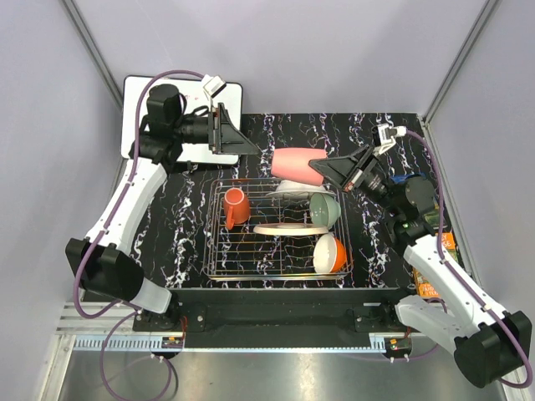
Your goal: Load the mixed dishes into the dish rack
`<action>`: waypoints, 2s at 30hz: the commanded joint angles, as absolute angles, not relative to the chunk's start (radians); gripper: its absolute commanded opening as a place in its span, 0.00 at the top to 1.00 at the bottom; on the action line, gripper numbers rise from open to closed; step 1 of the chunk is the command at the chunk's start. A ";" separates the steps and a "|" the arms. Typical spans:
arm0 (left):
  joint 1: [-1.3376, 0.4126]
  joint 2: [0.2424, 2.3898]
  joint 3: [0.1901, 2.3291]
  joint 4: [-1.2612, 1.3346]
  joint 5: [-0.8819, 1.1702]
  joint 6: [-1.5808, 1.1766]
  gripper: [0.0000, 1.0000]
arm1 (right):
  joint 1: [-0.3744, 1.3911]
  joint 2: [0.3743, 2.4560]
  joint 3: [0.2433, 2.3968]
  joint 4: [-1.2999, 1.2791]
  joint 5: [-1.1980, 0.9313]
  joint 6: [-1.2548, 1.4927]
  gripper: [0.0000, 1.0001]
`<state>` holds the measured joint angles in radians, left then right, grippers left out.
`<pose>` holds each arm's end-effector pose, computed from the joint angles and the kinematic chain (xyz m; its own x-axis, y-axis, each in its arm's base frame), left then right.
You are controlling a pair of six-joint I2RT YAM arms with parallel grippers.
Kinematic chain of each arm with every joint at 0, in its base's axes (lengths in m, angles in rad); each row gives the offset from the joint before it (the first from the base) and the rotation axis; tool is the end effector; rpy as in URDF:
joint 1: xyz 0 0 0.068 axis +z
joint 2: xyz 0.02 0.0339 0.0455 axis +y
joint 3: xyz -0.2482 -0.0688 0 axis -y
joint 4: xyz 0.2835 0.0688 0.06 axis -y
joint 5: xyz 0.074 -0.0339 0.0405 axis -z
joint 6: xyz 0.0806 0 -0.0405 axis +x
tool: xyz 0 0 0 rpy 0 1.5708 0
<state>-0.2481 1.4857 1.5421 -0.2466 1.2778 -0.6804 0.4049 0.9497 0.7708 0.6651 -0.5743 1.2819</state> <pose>0.3437 -0.1667 0.4183 -0.7604 0.0052 -0.6494 0.6482 0.0674 -0.7585 0.2497 0.1547 0.3901 -0.6178 0.6108 -0.4952 -0.6317 -0.0105 0.7752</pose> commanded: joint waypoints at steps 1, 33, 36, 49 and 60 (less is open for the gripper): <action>-0.242 1.427 1.490 0.023 1.358 -0.874 0.01 | 0.403 0.956 0.825 0.831 -0.627 1.316 1.00; -0.368 1.493 1.430 0.005 1.267 -0.836 0.01 | 0.425 1.256 0.765 1.109 -0.569 1.428 1.00; -0.371 1.506 1.437 0.002 1.264 -0.819 0.01 | 0.452 1.301 0.785 1.143 -0.560 1.436 1.00; -0.371 1.519 1.460 -0.116 1.239 -0.713 0.44 | 0.508 1.365 0.810 1.163 -0.546 1.428 1.00; -0.267 1.500 1.621 -0.648 1.180 -0.183 1.00 | 0.469 1.207 0.815 0.739 -0.543 1.240 0.53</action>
